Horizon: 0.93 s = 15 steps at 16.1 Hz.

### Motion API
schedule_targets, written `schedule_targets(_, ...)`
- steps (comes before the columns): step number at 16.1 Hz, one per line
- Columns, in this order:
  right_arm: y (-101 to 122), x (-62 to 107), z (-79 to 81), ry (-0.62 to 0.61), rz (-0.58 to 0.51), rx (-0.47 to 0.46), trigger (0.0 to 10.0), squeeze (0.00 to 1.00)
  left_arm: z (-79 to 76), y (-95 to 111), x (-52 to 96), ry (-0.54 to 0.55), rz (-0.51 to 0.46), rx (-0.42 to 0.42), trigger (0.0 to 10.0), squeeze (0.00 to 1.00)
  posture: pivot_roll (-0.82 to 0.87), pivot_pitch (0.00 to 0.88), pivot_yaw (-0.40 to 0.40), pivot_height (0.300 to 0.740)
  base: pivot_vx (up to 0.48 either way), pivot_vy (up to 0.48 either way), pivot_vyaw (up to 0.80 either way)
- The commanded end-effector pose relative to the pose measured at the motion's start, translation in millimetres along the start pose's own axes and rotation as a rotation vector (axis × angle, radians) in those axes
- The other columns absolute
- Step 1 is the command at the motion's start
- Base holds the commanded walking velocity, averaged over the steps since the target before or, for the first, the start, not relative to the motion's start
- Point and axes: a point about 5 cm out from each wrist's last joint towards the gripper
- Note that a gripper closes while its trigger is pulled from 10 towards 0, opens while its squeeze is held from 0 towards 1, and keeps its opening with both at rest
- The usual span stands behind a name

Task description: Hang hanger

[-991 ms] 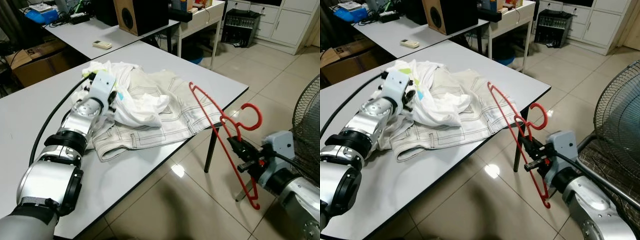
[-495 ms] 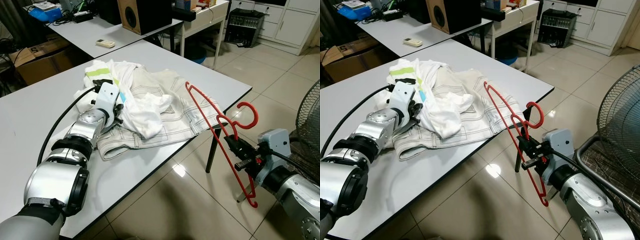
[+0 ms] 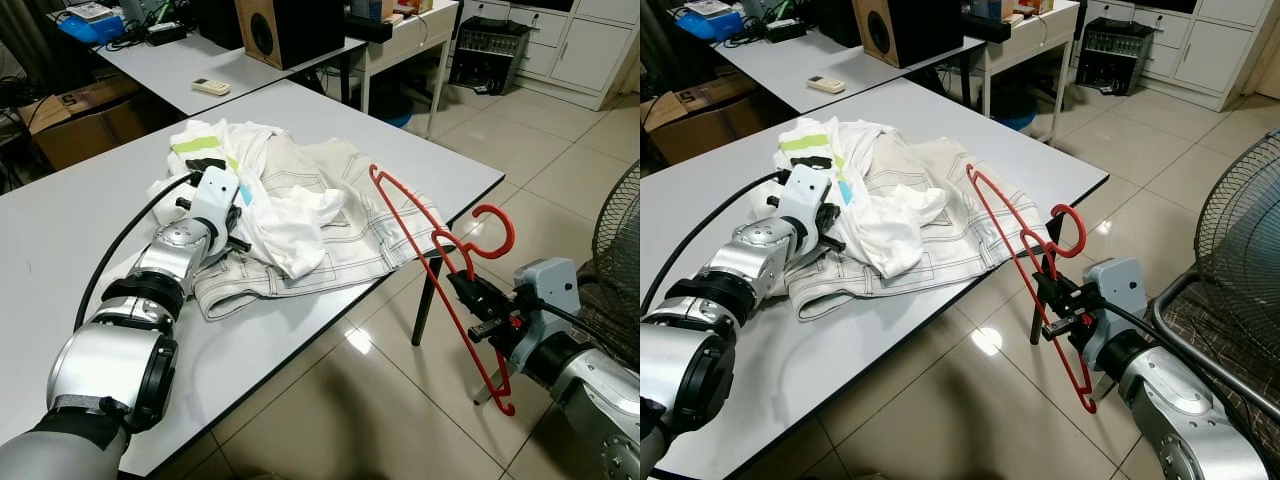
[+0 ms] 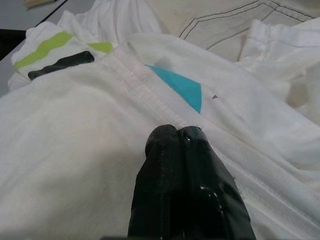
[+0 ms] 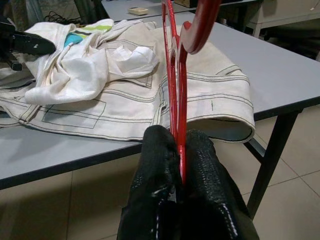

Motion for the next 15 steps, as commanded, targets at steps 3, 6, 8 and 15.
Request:
schedule_targets(3, -3, -0.2, 0.1, -0.007, 0.012, 0.000, 10.0, 0.00, 7.4, 11, 1.9, 0.019, -0.090, 0.075, 0.0, 0.00, -0.16, 0.000, 0.129, 0.740, 0.000, 0.000, 0.00)
schedule_targets(6, -3, -0.5, -0.9, -0.010, 0.011, -0.002, 10.0, 0.00, 18.8, 30, 6.2, 0.052, -0.247, 0.253, 0.0, 0.00, -0.15, 0.000, 0.125, 0.740, 0.000, 0.000, 0.00)
schedule_targets(8, -3, -1.7, -1.0, -0.007, 0.010, -0.002, 10.0, 0.00, 24.9, 38, 9.0, 0.058, -0.302, 0.292, 0.0, 0.00, -0.15, 0.000, 0.119, 0.740, 0.000, 0.000, 0.00)
schedule_targets(15, 0, -5.2, -0.5, 0.002, 0.004, 0.001, 10.0, 0.00, -10.7, 35, -1.2, -0.030, -0.236, -0.020, 10.0, 1.00, -0.16, 0.000, 0.125, 0.740, 0.000, 0.000, 0.00)
Point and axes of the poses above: a point about 5 cm out from each wrist's last joint towards the gripper, its own x axis pointing back from the gripper into the wrist, its own y axis along the axis of the wrist's last joint, z = x × y, and after that the axes turned 5 degrees about x, right-handed
